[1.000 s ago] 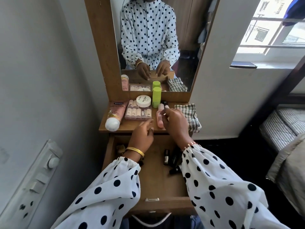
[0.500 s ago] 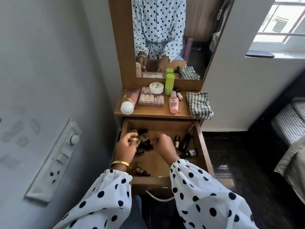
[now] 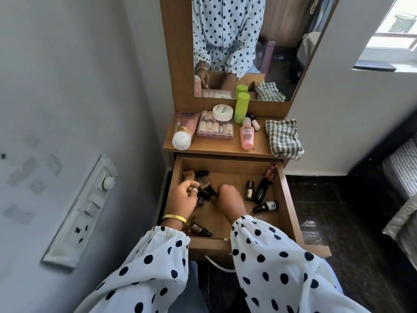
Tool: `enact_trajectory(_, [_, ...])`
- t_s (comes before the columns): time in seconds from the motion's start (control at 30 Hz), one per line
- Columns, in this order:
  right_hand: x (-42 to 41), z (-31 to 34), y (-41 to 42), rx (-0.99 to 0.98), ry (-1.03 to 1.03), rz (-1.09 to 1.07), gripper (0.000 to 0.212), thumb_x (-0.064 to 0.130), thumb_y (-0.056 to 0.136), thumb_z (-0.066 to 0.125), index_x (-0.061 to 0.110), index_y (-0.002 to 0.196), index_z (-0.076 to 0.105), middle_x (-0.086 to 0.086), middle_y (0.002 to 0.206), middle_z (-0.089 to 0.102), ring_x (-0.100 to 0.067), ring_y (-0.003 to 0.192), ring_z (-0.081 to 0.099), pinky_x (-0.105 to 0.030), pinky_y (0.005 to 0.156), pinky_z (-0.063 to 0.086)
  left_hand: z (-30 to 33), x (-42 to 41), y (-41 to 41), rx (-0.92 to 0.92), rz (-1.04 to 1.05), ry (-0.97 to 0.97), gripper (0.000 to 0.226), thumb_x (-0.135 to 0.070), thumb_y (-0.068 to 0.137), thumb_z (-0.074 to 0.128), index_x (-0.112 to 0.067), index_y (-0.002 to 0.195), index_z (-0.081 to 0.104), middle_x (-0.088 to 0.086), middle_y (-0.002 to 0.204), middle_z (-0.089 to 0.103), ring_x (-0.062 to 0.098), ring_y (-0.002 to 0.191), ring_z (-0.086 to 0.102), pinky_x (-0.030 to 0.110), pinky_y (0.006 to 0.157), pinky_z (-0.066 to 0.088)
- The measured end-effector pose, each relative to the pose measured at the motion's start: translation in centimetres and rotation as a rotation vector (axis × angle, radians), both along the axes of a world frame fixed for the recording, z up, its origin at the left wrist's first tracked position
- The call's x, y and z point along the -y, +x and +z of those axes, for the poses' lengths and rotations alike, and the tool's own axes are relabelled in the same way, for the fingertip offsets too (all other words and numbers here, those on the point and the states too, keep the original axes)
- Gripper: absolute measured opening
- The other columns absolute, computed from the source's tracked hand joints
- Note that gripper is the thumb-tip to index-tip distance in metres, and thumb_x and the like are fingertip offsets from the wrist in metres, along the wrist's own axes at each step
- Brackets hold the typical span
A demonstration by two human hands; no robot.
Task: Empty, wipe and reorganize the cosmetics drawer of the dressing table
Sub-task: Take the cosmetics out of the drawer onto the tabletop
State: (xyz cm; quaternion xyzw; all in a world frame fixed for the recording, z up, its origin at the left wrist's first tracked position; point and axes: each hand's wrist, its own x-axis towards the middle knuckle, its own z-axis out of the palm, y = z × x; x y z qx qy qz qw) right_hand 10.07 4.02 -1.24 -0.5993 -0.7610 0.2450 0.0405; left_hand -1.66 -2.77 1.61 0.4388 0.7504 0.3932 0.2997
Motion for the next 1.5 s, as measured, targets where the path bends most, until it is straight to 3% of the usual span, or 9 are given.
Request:
enact_trajectory(0.2, [0.5, 1.7, 1.0, -0.442, 0.283, -0.158, 0.021, 0.018, 0.09, 0.057, 0.005, 0.075, 0.05, -0.004, 0.071, 0.052, -0.018, 0.065, 0.048, -0.022, 0.057, 0.029, 0.3, 0.3, 0.2, -0.25, -0.099, 0.025, 0.028, -0.006, 0.087, 0.053, -0.014, 0.113, 0.062, 0.007, 0.117, 0.063, 0.021, 0.099, 0.062, 0.026, 0.085, 0.051])
enact_trajectory(0.5, [2.2, 2.3, 0.3, -0.715, 0.326, 0.075, 0.009, 0.006, 0.089, 0.057, 0.004, 0.094, 0.064, -0.003, 0.082, 0.064, -0.013, 0.073, 0.058, -0.008, 0.065, 0.042, 1.3, 0.5, 1.3, -0.358, -0.234, 0.058, 0.044, -0.004, 0.092, 0.045, -0.014, 0.134, 0.046, 0.004, 0.138, 0.047, 0.02, 0.124, 0.046, 0.017, 0.098, 0.033])
enact_trajectory(0.63, [1.7, 2.0, 0.4, -0.814, 0.142, -0.066, 0.009, 0.015, 0.091, 0.057, 0.015, 0.086, 0.064, -0.006, 0.074, 0.067, -0.029, 0.07, 0.066, -0.036, 0.065, 0.056, 1.1, 0.3, 1.3, -0.39, -0.188, 0.045, 0.04, -0.005, 0.093, 0.045, -0.013, 0.132, 0.048, 0.005, 0.136, 0.049, 0.022, 0.122, 0.048, 0.021, 0.095, 0.038])
enact_trajectory(0.73, [0.6, 0.8, 0.4, -0.721, -0.013, -0.193, 0.018, 0.02, 0.093, 0.053, 0.016, 0.077, 0.06, -0.011, 0.077, 0.065, -0.038, 0.078, 0.065, -0.047, 0.071, 0.055, 0.5, 0.0, 0.9, -0.355, -0.108, 0.009, 0.036, -0.011, 0.093, 0.046, -0.007, 0.129, 0.05, 0.009, 0.131, 0.052, 0.027, 0.117, 0.052, 0.027, 0.091, 0.042])
enact_trajectory(0.83, [-0.3, -0.8, 0.5, -0.448, -0.136, -0.163, 0.016, 0.011, 0.09, 0.054, 0.007, 0.102, 0.065, -0.011, 0.104, 0.065, -0.028, 0.101, 0.062, -0.027, 0.086, 0.048, 0.1, -0.2, 0.4, -0.278, -0.031, 0.014, 0.033, -0.01, 0.092, 0.047, -0.004, 0.125, 0.052, 0.013, 0.123, 0.056, 0.029, 0.115, 0.053, 0.032, 0.094, 0.044])
enact_trajectory(0.93, [-0.5, -1.3, 0.2, -0.29, -0.173, -0.054, 0.031, 0.008, 0.087, 0.057, 0.007, 0.118, 0.06, -0.013, 0.124, 0.059, -0.026, 0.113, 0.056, -0.028, 0.093, 0.043, 0.4, -0.2, 0.3, -0.18, 0.028, -0.01, 0.033, -0.007, 0.093, 0.046, -0.002, 0.126, 0.05, 0.015, 0.125, 0.056, 0.029, 0.119, 0.051, 0.025, 0.093, 0.038])
enact_trajectory(1.13, [-0.6, -1.0, -1.2, -0.08, -0.085, 0.149, 0.026, 0.01, 0.088, 0.056, 0.0, 0.111, 0.06, -0.02, 0.113, 0.059, -0.033, 0.102, 0.057, -0.033, 0.084, 0.045, 0.1, -0.3, 0.1, -0.078, 0.046, -0.029, 0.031, -0.009, 0.094, 0.043, -0.007, 0.123, 0.053, 0.014, 0.12, 0.059, 0.029, 0.113, 0.054, 0.026, 0.089, 0.039])
enact_trajectory(1.37, [-0.2, 0.0, -0.8, -0.423, -0.059, -0.099, 0.007, 0.013, 0.089, 0.059, 0.009, 0.084, 0.062, -0.007, 0.084, 0.062, -0.025, 0.085, 0.062, -0.032, 0.076, 0.051, 0.5, -0.1, 0.0, -0.078, 0.055, -0.013, 0.027, -0.007, 0.092, 0.047, -0.004, 0.118, 0.055, 0.013, 0.123, 0.048, 0.026, 0.112, 0.051, 0.02, 0.089, 0.034])
enact_trajectory(1.5, [0.6, 1.6, -0.4, -0.598, -0.028, -0.141, 0.022, 0.009, 0.088, 0.06, 0.018, 0.07, 0.052, 0.001, 0.071, 0.057, -0.024, 0.075, 0.063, -0.034, 0.069, 0.056, 0.9, 0.3, 0.4, -0.082, 0.032, 0.087, 0.024, -0.007, 0.091, 0.049, -0.006, 0.113, 0.058, 0.012, 0.114, 0.052, 0.026, 0.106, 0.054, 0.025, 0.087, 0.04])
